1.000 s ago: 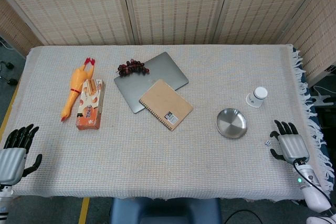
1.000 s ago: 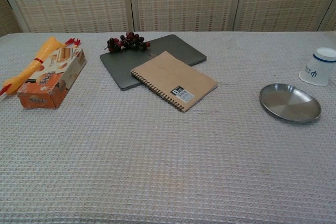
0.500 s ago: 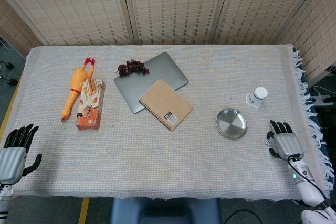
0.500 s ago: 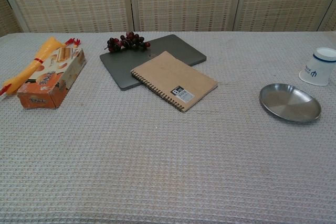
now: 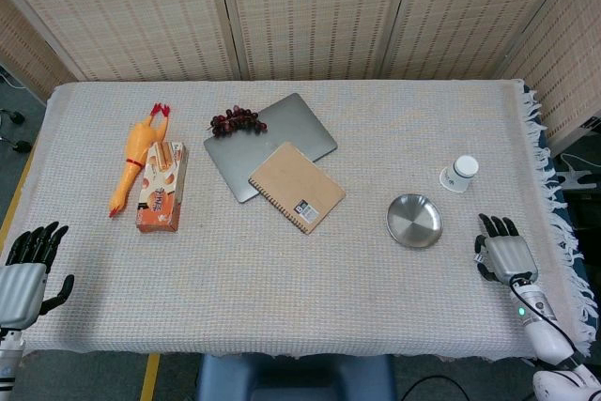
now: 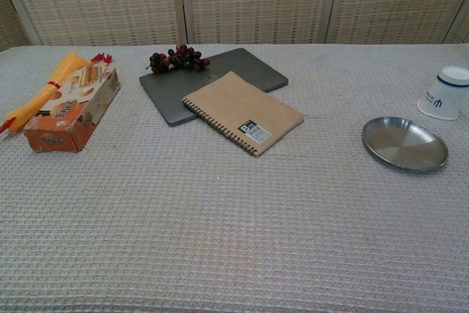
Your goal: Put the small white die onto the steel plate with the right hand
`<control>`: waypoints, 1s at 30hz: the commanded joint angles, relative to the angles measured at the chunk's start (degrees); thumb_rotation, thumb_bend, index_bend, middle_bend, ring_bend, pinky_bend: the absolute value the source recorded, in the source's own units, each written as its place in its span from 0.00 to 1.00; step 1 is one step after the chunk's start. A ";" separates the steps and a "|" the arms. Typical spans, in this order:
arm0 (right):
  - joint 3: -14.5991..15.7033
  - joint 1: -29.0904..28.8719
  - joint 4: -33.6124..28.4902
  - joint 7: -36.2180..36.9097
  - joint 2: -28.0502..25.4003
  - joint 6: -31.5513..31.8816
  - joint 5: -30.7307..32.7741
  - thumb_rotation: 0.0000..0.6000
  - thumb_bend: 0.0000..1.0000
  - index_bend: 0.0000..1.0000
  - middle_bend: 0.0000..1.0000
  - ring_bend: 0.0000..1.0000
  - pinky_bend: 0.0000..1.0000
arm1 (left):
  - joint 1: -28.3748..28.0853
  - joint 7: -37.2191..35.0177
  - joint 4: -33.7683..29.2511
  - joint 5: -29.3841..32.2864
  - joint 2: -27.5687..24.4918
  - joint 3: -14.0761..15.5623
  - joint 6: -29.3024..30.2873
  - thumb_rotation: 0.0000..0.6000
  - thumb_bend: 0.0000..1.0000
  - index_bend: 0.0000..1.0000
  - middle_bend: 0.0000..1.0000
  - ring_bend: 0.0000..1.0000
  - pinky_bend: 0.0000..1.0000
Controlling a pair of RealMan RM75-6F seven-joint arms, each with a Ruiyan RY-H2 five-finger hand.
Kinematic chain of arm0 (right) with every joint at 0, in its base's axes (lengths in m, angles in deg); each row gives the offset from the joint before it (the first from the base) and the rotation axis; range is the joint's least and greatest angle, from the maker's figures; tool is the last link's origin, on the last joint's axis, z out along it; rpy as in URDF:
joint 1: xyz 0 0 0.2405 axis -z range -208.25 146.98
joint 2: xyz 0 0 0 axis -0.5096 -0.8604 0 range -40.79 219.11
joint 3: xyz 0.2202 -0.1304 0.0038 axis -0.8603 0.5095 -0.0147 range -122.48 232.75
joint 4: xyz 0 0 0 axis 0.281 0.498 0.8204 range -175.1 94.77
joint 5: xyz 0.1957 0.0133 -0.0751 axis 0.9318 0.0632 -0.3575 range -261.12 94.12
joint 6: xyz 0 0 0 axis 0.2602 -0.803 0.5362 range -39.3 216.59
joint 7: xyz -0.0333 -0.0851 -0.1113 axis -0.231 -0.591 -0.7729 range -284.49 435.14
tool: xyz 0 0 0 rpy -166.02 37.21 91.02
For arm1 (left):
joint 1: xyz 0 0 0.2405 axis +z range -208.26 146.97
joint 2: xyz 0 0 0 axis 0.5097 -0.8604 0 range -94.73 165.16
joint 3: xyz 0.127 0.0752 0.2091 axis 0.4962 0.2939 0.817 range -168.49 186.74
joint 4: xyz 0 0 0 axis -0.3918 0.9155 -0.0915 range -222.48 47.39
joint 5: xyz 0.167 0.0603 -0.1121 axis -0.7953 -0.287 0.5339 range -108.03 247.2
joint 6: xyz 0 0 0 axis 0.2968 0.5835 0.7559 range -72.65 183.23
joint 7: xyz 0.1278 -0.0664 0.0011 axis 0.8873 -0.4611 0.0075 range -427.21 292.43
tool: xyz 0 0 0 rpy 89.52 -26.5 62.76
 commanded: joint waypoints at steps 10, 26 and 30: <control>-2.57 -0.79 -6.07 2.86 -2.97 3.96 -1.16 1.00 0.27 0.55 0.00 0.00 0.04 | 0.01 -0.43 0.07 0.11 -0.17 -0.03 0.00 1.00 0.41 0.00 0.00 0.00 0.07; -6.80 -10.66 -4.48 -3.78 3.58 -3.30 2.37 1.00 0.27 0.12 0.00 0.00 0.05 | 0.10 -1.02 0.08 0.11 -0.46 0.02 0.09 1.00 0.41 0.00 0.00 0.00 0.07; -6.79 -10.30 -5.84 -4.26 1.73 -3.20 3.63 1.00 0.27 0.00 0.00 0.00 0.05 | 0.10 -1.37 0.14 -0.01 -0.53 0.05 0.09 1.00 0.41 0.00 0.00 0.00 0.07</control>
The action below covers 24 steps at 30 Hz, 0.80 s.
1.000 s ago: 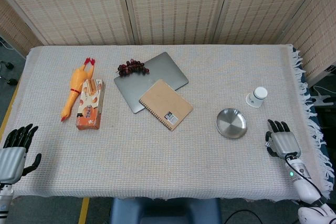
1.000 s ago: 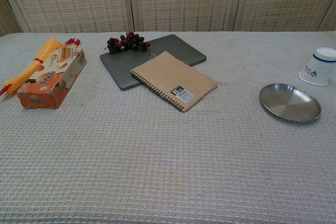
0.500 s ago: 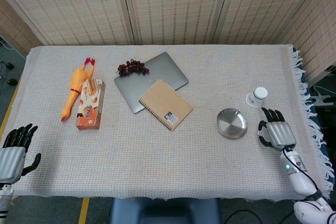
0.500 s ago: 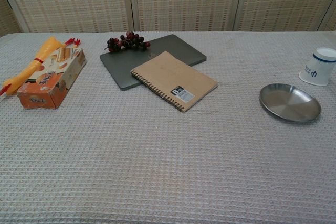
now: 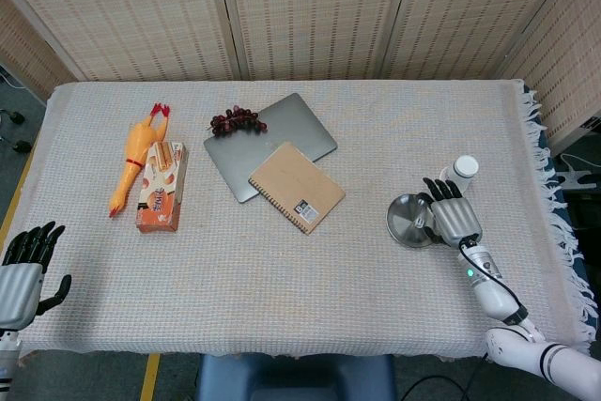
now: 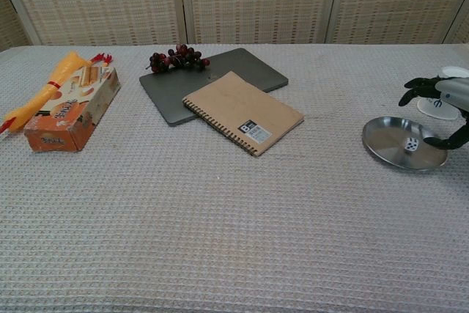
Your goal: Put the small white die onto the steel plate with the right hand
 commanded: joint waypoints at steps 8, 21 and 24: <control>-4.77 -0.48 -3.07 -1.00 -7.58 0.92 7.04 1.00 0.27 0.00 0.00 0.00 0.04 | -0.14 -0.16 0.03 -0.30 -0.02 0.14 -0.21 1.00 0.41 0.00 0.00 0.00 0.07; -6.42 -9.77 17.85 3.97 -0.15 -16.49 14.14 1.00 0.27 0.00 0.00 0.00 0.03 | -0.53 0.99 0.10 0.55 0.41 0.06 -1.21 1.00 0.41 0.00 0.00 0.00 0.08; -6.16 -11.21 21.91 5.32 1.94 -19.49 14.26 1.00 0.26 0.00 0.00 0.00 0.03 | -0.52 1.16 0.03 0.67 0.45 0.01 -1.14 1.00 0.41 0.00 0.00 0.00 0.08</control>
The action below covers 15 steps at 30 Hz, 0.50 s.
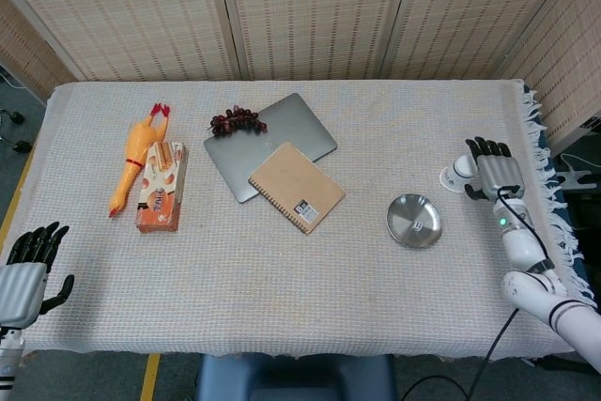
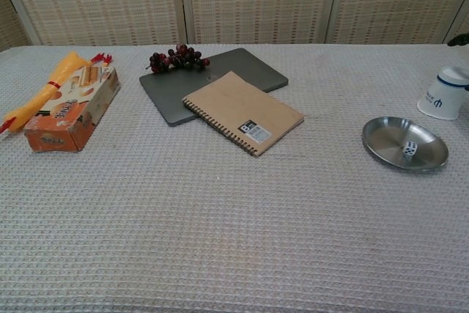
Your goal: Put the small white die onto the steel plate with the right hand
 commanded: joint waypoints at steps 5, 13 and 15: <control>0.27 -3.34 8.06 4.58 5.44 -5.87 0.08 1.00 0.26 0.14 0.01 0.00 0.13 | -0.01 -0.03 0.07 0.22 -0.03 -0.04 -0.09 1.00 0.42 0.00 0.00 0.00 0.08; -0.37 -3.40 12.58 7.58 9.46 -0.96 -1.72 1.00 0.26 0.52 0.31 0.20 0.42 | -0.10 -0.29 0.27 0.19 -0.05 0.00 -0.24 1.00 0.42 0.00 0.00 0.00 0.08; -0.52 -2.95 12.22 9.49 9.43 0.70 -2.82 1.00 0.27 0.57 0.35 0.25 0.48 | -0.04 -0.36 0.21 0.10 -0.10 0.02 -0.09 1.00 0.42 0.00 0.00 0.00 0.08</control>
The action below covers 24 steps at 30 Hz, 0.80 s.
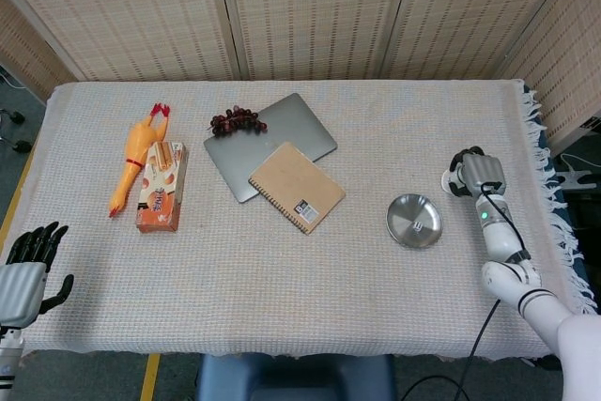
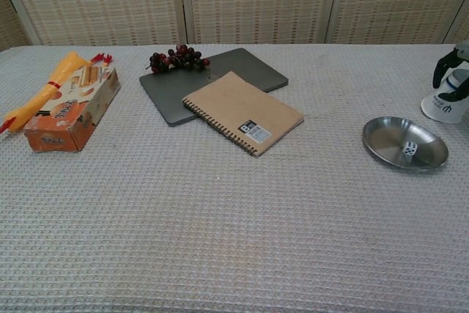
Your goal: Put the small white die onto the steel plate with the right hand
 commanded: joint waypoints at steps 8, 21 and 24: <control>1.13 4.46 -9.21 5.99 -4.92 11.04 -7.08 1.00 0.27 0.59 0.38 0.30 0.49 | 0.24 -0.16 -0.26 -0.59 -0.19 0.20 0.61 1.00 0.42 0.00 0.00 0.00 0.08; 2.13 7.00 -38.43 9.60 -22.05 8.22 -8.08 1.00 0.27 0.60 0.38 0.30 0.49 | 0.46 -0.22 -0.58 -1.21 -0.24 0.41 1.19 1.00 0.42 0.00 0.00 0.00 0.09; 2.90 6.29 -41.63 10.76 -23.86 4.82 -7.92 1.00 0.27 0.60 0.38 0.30 0.49 | 0.51 -0.49 -0.55 -1.13 -0.35 0.35 1.24 1.00 0.42 0.00 0.00 0.00 0.09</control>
